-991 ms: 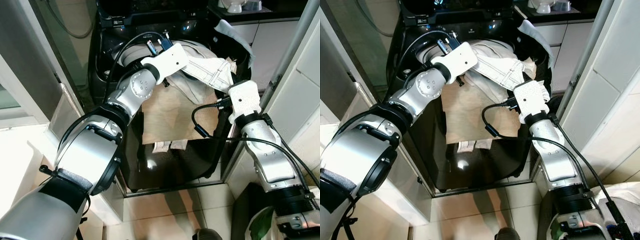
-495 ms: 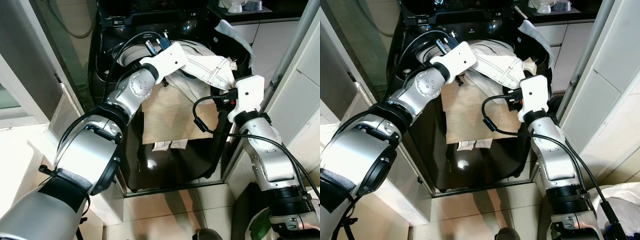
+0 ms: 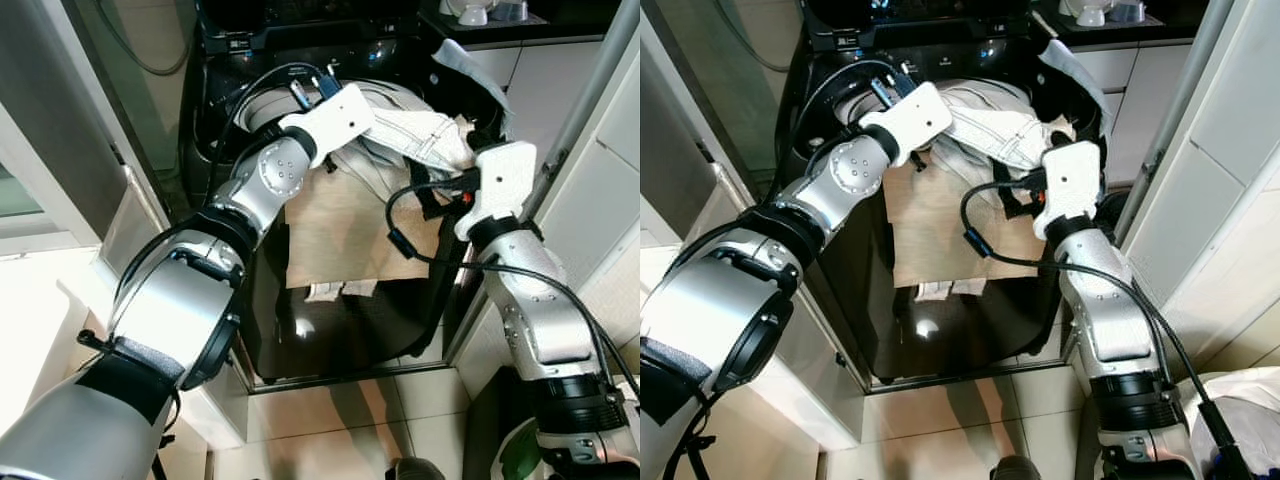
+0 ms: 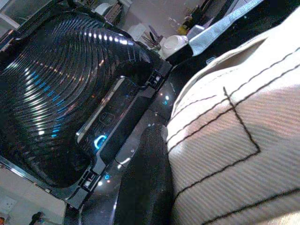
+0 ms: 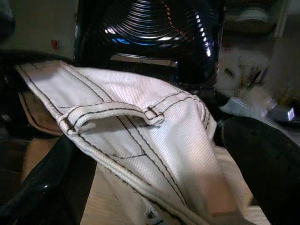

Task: Clothes washing

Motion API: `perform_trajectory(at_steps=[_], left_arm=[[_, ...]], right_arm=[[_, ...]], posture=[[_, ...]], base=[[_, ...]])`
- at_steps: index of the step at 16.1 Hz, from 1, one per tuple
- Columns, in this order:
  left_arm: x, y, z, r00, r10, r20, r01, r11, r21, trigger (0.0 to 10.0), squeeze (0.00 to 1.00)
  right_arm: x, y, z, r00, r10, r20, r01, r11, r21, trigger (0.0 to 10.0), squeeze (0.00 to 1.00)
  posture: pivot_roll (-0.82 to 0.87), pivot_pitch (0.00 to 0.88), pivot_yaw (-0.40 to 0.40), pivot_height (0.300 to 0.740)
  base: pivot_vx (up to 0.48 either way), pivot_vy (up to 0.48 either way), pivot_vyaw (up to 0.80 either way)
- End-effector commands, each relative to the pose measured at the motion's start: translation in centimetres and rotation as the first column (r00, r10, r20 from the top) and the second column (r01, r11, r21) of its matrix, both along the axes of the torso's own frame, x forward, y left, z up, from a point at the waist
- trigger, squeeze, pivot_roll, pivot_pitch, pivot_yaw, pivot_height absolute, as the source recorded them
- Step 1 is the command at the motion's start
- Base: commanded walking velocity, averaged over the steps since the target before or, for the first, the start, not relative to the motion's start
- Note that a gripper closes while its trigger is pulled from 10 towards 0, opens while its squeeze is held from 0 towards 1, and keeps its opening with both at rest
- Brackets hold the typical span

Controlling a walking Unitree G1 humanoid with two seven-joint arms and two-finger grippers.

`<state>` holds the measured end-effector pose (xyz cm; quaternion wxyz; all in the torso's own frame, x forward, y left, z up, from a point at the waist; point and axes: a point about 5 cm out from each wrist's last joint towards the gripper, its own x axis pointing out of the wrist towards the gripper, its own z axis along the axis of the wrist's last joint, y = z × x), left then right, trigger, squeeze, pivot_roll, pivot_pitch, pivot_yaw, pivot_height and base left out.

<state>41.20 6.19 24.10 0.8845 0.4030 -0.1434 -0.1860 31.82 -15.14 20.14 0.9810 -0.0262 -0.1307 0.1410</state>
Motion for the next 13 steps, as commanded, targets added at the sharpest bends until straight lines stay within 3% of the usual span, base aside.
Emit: perform_trajectory(at_steps=[1, 3, 4, 5, 6, 7, 8, 10, 11, 13], left_arm=[[0.3, 1.0, 0.1, 0.999, 0.041, -0.007, -0.041, 0.999, -0.015, 0.0, 0.0], [0.3, 1.0, 0.1, 0.999, 0.042, -0.008, -0.042, 0.999, -0.014, 0.0, 0.0], [0.3, 1.0, 0.1, 0.999, 0.042, -0.008, -0.042, 0.999, -0.014, 0.0, 0.0], [0.3, 1.0, 0.1, 0.999, 0.042, -0.01, -0.042, 0.999, -0.015, 0.0, 0.0], [0.3, 0.9, 0.1, 0.999, 0.042, -0.011, -0.042, 0.999, -0.015, 0.0, 0.0], [0.3, 1.0, 0.1, 0.999, 0.042, -0.012, -0.042, 0.999, -0.015, 0.0, 0.0], [0.3, 1.0, 0.1, 0.999, 0.043, -0.012, -0.043, 0.999, -0.015, 0.0, 0.0], [0.3, 1.0, 0.1, 0.999, 0.044, -0.013, -0.044, 0.999, -0.015, 0.0, 0.0], [0.3, 1.0, 0.1, 0.999, 0.044, -0.014, -0.044, 0.999, -0.015, 0.0, 0.0], [0.3, 1.0, 0.1, 0.999, 0.044, -0.015, -0.045, 0.999, -0.014, 0.0, 0.0]], right_arm=[[-0.5, 0.3, 0.4, 0.995, 0.085, -0.05, -0.078, 0.989, 0.129, 10.0, 1.0], [-0.9, 0.7, 0.9, 0.982, 0.169, -0.083, -0.144, 0.958, 0.249, 10.0, 1.0], [-0.9, 0.7, 0.9, 0.982, 0.169, -0.083, -0.144, 0.958, 0.249, 10.0, 1.0], [-1.1, 0.6, 1.3, 0.962, 0.253, -0.105, -0.176, 0.864, 0.471, 10.0, 1.0], [-1.1, 0.2, 2.2, 0.948, 0.308, -0.074, -0.187, 0.733, 0.654, 10.0, 1.0], [-1.2, -0.2, 3.1, 0.94, 0.34, -0.022, -0.206, 0.618, 0.759, 10.0, 1.0], [-1.5, -0.6, 3.9, 0.938, 0.346, 0.035, -0.239, 0.569, 0.787, 10.0, 1.0], [-1.5, -1.6, 4.9, 0.948, 0.309, 0.082, -0.244, 0.534, 0.81, 10.0, 1.0], [-1.3, -2.5, 5.2, 0.956, 0.28, 0.084, -0.23, 0.542, 0.808, 10.0, 1.0], [-0.3, -4.9, 5.6, 0.991, 0.134, 0.008, -0.091, 0.624, 0.776, 10.0, 1.0]], posture=[[-0.24, 0.0, 0.085, 0.74], [-0.24, 0.0, 0.085, 0.74], [-0.24, 0.0, 0.085, 0.74], [-0.24, 0.0, 0.086, 0.74], [-0.24, 0.0, 0.086, 0.74], [-0.24, 0.0, 0.085, 0.74], [-0.24, 0.0, 0.085, 0.74], [-0.24, 0.0, 0.084, 0.74], [-0.24, 0.0, 0.084, 0.74], [-0.24, 0.0, 0.083, 0.74]], base=[[0.0, 0.0, 0.0], [0.0, 0.0, 0.0], [0.0, 0.0, 0.0], [0.0, 0.0, 0.0], [0.0, 0.0, 0.0], [0.0, 0.0, 0.0], [0.0, 0.0, 0.0], [0.0, 0.0, 0.0], [0.0, 0.0, 0.0], [0.0, 0.0, 0.0]])
